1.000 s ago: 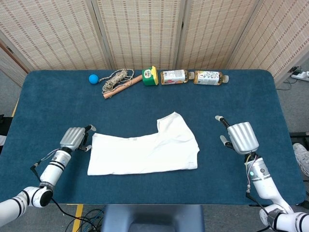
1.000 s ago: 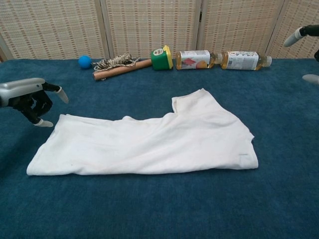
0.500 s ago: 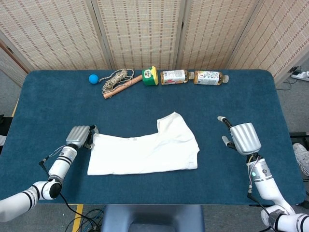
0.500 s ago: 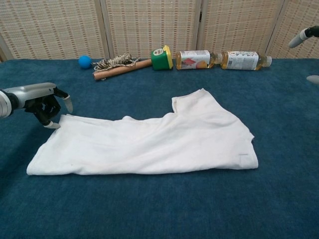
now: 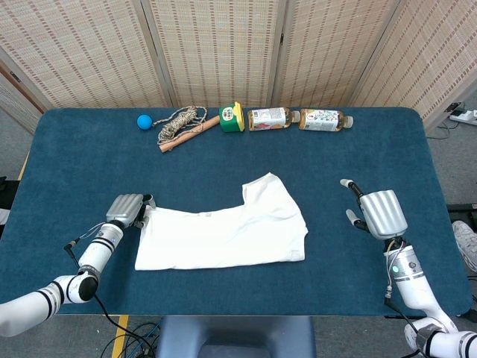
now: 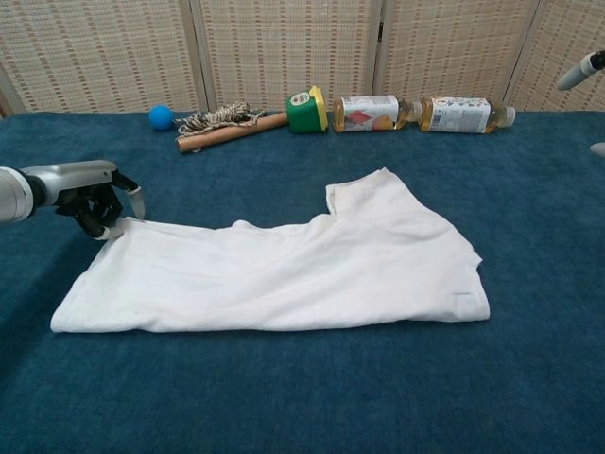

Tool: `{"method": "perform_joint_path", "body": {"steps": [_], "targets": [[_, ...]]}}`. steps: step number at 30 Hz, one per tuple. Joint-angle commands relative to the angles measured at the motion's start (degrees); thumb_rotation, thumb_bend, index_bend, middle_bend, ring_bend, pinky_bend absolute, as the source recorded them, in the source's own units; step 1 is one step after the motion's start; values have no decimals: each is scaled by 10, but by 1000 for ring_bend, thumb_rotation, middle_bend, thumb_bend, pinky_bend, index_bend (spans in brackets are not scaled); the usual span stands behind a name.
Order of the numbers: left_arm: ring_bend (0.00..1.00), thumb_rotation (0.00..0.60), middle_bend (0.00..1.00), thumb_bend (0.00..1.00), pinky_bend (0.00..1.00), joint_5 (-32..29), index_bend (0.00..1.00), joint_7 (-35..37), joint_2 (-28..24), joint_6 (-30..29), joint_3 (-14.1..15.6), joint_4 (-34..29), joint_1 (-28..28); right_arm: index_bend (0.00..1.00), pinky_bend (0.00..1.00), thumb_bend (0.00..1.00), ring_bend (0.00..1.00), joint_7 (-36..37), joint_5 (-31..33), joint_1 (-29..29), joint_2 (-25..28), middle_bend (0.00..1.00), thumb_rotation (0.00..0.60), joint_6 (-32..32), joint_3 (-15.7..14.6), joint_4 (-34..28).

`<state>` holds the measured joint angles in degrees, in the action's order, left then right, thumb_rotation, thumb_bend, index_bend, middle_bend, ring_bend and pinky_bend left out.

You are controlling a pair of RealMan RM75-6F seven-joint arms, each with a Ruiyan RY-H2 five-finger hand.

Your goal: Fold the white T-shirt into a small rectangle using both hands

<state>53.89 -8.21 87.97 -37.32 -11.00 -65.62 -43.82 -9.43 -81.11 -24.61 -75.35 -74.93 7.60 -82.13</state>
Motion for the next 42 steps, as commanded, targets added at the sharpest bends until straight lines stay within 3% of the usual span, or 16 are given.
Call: {"method": "perform_joint_path", "body": {"steps": [1,11,18,33,42], "targets": [[739,600,788,447,928,-11,399,-8,-2,-2,-1,-3,-5,228,1000,308,923,3,1,1,0,879,600,1,0,3],[739,600,788,445,927,-47,389,-42,-8,13,13,-12,-24,228,1000,311,923,17,1,4,-5,879,600,6,2,15],[739,600,788,440,927,-59,436,-53,6,-1,20,-5,-27,228,1000,313,923,26,2,7,-8,879,600,10,2,23],[756,600,820,443,928,-43,589,-50,29,-40,17,14,-24,228,1000,313,923,39,4,12,-8,879,600,10,6,29],[761,600,827,475,928,-43,602,-47,35,-57,4,23,-21,228,1000,313,923,41,5,15,-6,879,600,8,10,27]]}}
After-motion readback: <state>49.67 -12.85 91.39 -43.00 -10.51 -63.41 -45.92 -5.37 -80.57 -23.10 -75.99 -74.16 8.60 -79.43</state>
